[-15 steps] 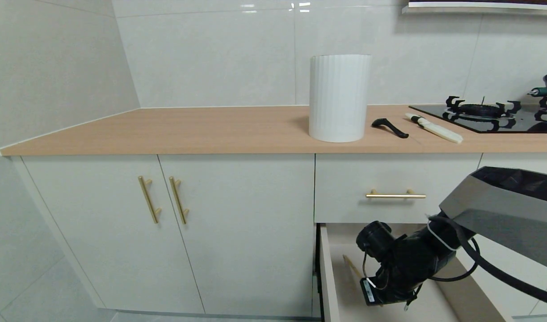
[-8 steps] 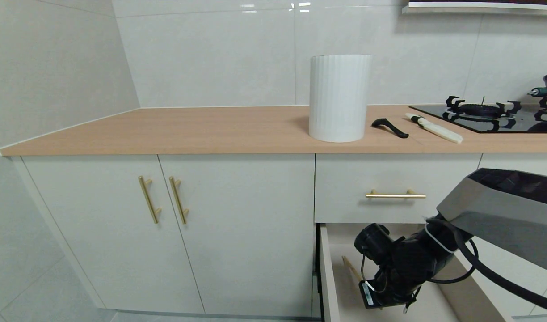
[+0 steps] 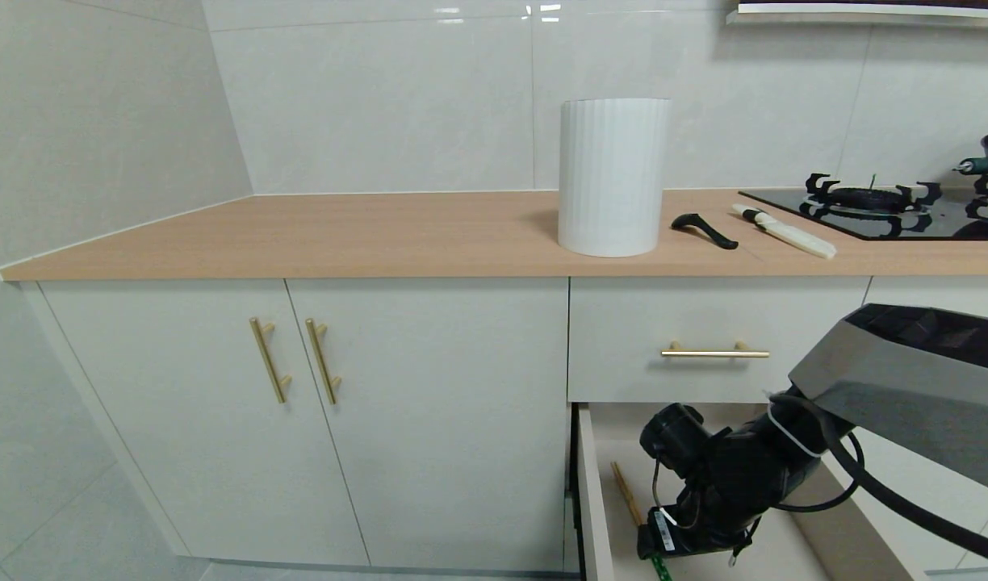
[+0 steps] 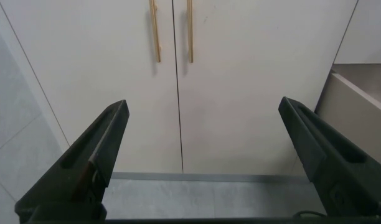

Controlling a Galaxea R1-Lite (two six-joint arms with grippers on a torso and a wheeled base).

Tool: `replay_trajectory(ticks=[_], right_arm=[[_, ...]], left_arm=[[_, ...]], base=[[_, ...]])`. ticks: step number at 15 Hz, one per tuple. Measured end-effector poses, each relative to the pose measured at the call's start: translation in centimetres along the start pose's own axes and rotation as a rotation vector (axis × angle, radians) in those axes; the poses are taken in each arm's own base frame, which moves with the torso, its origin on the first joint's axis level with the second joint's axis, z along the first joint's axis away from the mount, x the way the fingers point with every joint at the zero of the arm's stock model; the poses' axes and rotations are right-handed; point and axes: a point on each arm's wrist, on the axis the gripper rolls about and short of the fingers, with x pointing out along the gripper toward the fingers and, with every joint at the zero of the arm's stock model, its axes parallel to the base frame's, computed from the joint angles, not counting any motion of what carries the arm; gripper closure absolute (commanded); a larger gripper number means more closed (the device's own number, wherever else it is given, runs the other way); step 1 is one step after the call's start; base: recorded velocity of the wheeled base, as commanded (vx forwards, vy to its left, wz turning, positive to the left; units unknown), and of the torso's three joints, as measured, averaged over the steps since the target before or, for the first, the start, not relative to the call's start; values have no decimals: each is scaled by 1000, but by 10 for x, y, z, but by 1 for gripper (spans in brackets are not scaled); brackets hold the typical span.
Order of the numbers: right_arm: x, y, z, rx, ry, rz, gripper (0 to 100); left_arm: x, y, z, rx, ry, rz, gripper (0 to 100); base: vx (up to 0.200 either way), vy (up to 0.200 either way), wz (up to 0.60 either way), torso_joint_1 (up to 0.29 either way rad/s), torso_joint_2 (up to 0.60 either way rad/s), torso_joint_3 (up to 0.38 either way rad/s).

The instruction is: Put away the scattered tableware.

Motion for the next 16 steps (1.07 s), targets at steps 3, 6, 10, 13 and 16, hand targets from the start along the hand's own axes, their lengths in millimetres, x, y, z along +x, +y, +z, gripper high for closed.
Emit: replay_trajectory(ticks=[3, 6, 10, 13, 16], right_arm=[[-4, -1, -1, 3, 2, 0, 0], [-27, -4, -2, 20, -11, 6, 0], [-87, -17, 1, 59, -126, 45, 0], [-134, -32, 0, 83, -257, 61, 0], [-167, -41, -5, 92, -358, 72, 0]], left_arm=[[0, 0, 0, 0, 0, 0, 0], [0, 0, 0, 0, 0, 0, 0], [0, 0, 0, 0, 0, 0, 0], [0, 0, 0, 0, 0, 0, 0], [0, 0, 0, 0, 0, 0, 0]], base=[[0, 0, 0, 0, 0, 0], [0, 0, 0, 0, 0, 0], [0, 0, 0, 0, 0, 0], [0, 0, 0, 0, 0, 0], [0, 0, 0, 0, 0, 0]])
